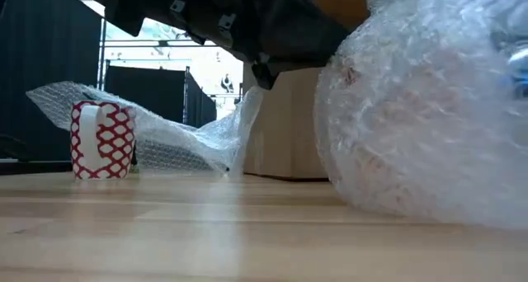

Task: Wrap mug
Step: Wrap the yellow mug with the bubble wrap

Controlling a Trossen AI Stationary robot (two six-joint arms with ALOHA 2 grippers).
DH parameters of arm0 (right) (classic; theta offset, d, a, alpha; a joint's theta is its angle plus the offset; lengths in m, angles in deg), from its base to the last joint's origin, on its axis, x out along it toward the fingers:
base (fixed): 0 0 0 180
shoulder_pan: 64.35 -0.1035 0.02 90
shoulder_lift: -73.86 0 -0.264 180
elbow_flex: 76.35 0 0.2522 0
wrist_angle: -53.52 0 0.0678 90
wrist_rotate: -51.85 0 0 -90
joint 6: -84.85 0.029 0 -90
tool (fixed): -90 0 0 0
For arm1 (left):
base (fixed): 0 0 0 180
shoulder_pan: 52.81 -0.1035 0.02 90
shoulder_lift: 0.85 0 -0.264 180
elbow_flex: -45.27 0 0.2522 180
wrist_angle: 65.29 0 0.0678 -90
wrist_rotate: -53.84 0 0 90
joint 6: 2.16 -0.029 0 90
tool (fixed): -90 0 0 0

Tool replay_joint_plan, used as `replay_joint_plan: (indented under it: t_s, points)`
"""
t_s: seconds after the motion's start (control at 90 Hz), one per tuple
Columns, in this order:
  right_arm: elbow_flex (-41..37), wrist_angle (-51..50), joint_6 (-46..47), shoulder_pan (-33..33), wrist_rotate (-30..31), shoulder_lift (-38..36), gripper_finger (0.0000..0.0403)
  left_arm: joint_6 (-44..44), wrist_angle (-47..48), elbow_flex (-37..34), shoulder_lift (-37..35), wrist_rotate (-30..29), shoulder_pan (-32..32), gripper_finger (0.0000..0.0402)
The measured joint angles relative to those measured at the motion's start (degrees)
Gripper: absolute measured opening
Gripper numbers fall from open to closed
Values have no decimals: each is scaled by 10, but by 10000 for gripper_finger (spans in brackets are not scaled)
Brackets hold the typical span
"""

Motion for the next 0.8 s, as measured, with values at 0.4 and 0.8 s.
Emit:
replay_joint_plan:
  t_s: [0.4,0.8]
  points:
    - [0,124,-70,-19,11,123,251,0,2,0,0,-1,-3,0]
    - [0,-51,-19,6,119,79,251,2,5,0,0,-4,-3,0]
